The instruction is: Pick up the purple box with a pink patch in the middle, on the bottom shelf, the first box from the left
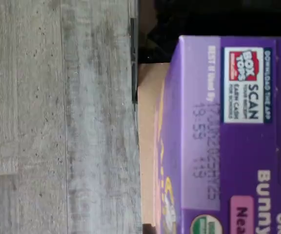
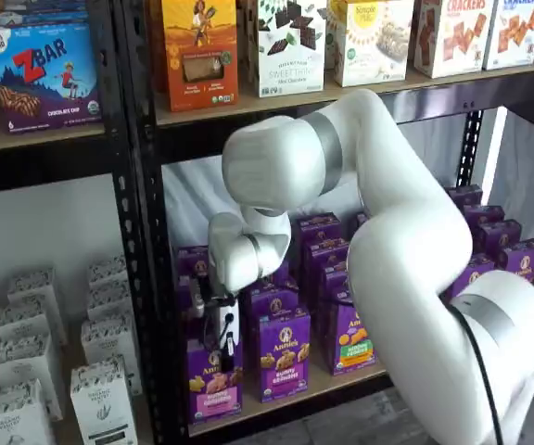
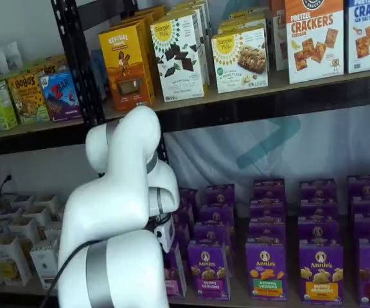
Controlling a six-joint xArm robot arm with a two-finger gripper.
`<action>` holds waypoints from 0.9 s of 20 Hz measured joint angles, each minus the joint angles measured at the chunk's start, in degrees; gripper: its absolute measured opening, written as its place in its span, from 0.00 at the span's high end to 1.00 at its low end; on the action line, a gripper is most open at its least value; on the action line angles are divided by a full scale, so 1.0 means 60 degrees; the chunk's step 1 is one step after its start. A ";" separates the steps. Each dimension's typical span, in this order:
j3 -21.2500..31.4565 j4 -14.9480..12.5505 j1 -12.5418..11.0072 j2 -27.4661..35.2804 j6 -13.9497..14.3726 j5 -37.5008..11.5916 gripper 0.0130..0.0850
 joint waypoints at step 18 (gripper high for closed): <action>0.0209 -0.0003 0.0057 -0.0114 0.0056 -0.0102 0.78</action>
